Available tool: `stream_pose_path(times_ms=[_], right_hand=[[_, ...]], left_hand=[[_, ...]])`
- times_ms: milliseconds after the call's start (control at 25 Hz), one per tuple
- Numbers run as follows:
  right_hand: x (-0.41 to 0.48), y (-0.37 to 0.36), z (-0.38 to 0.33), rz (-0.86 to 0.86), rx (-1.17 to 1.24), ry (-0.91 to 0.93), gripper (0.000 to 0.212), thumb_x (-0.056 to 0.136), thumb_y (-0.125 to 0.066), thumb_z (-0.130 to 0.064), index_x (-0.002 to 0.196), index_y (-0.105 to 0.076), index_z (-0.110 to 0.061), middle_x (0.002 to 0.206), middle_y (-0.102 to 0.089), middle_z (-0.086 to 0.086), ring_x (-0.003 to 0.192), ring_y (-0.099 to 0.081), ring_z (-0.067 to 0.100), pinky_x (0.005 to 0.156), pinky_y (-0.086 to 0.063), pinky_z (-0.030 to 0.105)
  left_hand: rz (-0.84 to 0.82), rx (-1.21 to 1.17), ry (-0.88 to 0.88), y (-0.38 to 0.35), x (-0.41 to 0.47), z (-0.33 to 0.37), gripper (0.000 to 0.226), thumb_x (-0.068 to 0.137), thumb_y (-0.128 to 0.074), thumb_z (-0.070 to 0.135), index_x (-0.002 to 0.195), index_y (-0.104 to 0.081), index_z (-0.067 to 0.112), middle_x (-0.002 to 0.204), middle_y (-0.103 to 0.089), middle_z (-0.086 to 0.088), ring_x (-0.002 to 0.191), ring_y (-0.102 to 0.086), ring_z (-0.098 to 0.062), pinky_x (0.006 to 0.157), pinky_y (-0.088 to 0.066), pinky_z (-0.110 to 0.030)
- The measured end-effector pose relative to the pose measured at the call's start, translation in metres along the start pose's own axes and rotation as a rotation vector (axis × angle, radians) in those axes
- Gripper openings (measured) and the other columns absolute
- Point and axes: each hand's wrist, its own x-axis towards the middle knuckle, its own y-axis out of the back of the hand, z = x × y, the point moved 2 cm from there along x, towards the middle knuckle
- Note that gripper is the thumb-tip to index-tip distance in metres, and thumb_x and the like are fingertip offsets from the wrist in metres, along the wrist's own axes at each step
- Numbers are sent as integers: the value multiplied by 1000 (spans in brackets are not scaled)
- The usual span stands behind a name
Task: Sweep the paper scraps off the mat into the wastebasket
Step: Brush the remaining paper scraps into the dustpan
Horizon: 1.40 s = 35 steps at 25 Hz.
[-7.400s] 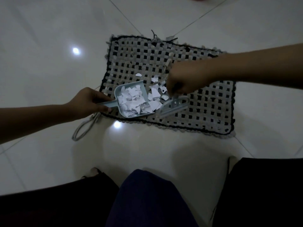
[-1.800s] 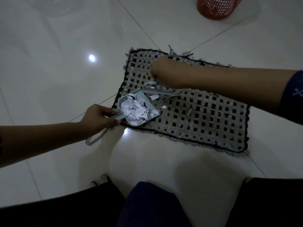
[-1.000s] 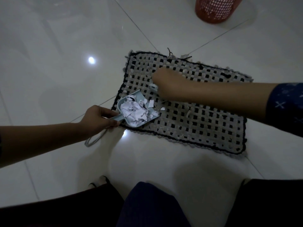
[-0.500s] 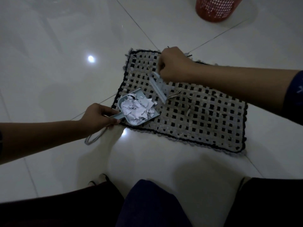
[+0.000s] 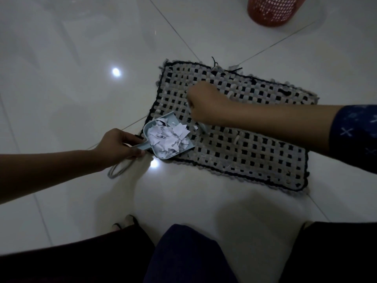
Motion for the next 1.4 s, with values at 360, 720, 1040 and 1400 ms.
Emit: stream_pose_path(times_ms=[360,720,1040,1400], right_hand=[[24,21,6,102,71,-31,26,71,-50,6,88,-66,19,93,-67,38,84,-67,44,77,-55,56],[6,0,0,-6,-98,47,49,77,-47,12,50,-18,-15,50,-14,6,48,-11,17,61,-20,32],[22,9,32,-64,38,-60,16,80,-54,8,84,-69,11,70,-66,21,56,-57,20,51,-51,19],[18,87,110,184,749,-391,12,79,-67,9,81,-59,0,83,-64,25,65,-70,26,57,-62,26]], left_hand=[[18,-20,33,1,5,-5,33,62,-82,7,94,-75,12,76,-73,10,68,-66,-13,82,-52,-31],[-111,-411,213,1,12,-11,27,69,-70,-9,84,-75,12,80,-73,-12,64,-67,-12,70,-58,-24],[-226,-612,201,2,17,-10,24,84,-53,-8,99,-67,5,77,-75,-3,70,-71,-11,61,-55,-17],[-324,-587,34,28,38,8,40,47,-89,27,83,-78,14,90,-75,-10,82,-72,-18,69,-56,-21]])
